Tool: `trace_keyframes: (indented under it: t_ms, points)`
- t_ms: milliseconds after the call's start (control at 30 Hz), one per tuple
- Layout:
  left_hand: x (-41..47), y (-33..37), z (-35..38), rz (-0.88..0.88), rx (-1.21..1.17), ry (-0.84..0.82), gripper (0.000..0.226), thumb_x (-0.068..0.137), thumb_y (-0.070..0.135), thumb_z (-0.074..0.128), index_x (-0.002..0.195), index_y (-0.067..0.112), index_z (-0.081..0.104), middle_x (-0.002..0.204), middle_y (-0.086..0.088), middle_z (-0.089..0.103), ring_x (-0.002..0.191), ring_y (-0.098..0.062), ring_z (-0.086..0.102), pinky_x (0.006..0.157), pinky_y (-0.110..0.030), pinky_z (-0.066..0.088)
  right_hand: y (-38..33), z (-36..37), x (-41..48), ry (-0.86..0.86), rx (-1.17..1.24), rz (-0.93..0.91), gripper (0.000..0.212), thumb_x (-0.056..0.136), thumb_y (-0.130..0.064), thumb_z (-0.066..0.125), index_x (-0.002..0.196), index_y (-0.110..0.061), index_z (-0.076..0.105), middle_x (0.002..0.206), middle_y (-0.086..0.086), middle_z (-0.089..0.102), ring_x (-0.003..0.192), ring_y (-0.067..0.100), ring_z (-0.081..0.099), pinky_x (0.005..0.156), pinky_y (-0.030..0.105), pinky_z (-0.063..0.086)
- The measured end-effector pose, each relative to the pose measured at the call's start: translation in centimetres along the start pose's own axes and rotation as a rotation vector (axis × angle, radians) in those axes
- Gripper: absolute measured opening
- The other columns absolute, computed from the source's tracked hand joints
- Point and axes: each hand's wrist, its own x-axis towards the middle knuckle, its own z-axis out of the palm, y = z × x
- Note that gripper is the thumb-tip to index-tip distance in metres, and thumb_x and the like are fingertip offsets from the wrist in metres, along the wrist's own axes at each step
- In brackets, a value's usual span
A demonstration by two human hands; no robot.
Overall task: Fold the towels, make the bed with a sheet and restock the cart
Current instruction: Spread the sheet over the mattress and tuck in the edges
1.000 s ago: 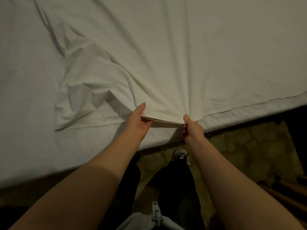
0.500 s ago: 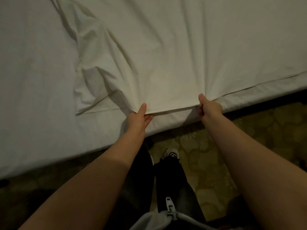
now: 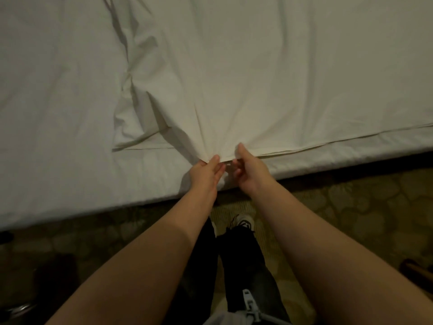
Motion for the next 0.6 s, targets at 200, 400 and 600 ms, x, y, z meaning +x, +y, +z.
trace_keyframes:
  t_ms: [200,400,600]
  points:
    - [-0.3,2.4,0.5,-0.069,-0.157,-0.015,0.035,0.093,0.007,0.056,0.127,-0.001,0.05,0.103,-0.012,0.064,0.09,-0.023,0.063,0.077,-0.033,0.053,1.9,0.7,0.4,0.138,-0.025,-0.164,0.018,0.091,-0.017,0.064,0.076,-0.01,0.056,0.059,-0.001,0.048,0.041,0.004,0.042,0.042,0.018,0.038]
    - [0.7,8.3,-0.2,-0.099,-0.278,-0.108,0.021,0.089,0.007,0.061,0.11,0.006,0.06,0.117,-0.012,0.063,0.107,-0.027,0.06,0.083,-0.037,0.05,2.1,0.2,0.5,0.22,0.038,-0.201,0.018,0.092,-0.018,0.062,0.077,-0.014,0.053,0.064,-0.003,0.045,0.045,0.003,0.04,0.04,0.015,0.036]
    - [0.6,10.9,-5.2,-0.25,-0.287,-0.248,0.018,0.087,0.012,0.063,0.105,0.008,0.06,0.113,-0.011,0.063,0.104,-0.023,0.059,0.1,-0.035,0.045,2.7,1.5,-0.5,0.297,0.187,-0.205,0.019,0.093,-0.015,0.061,0.076,-0.011,0.052,0.065,-0.002,0.044,0.031,0.001,0.038,0.033,0.012,0.035]
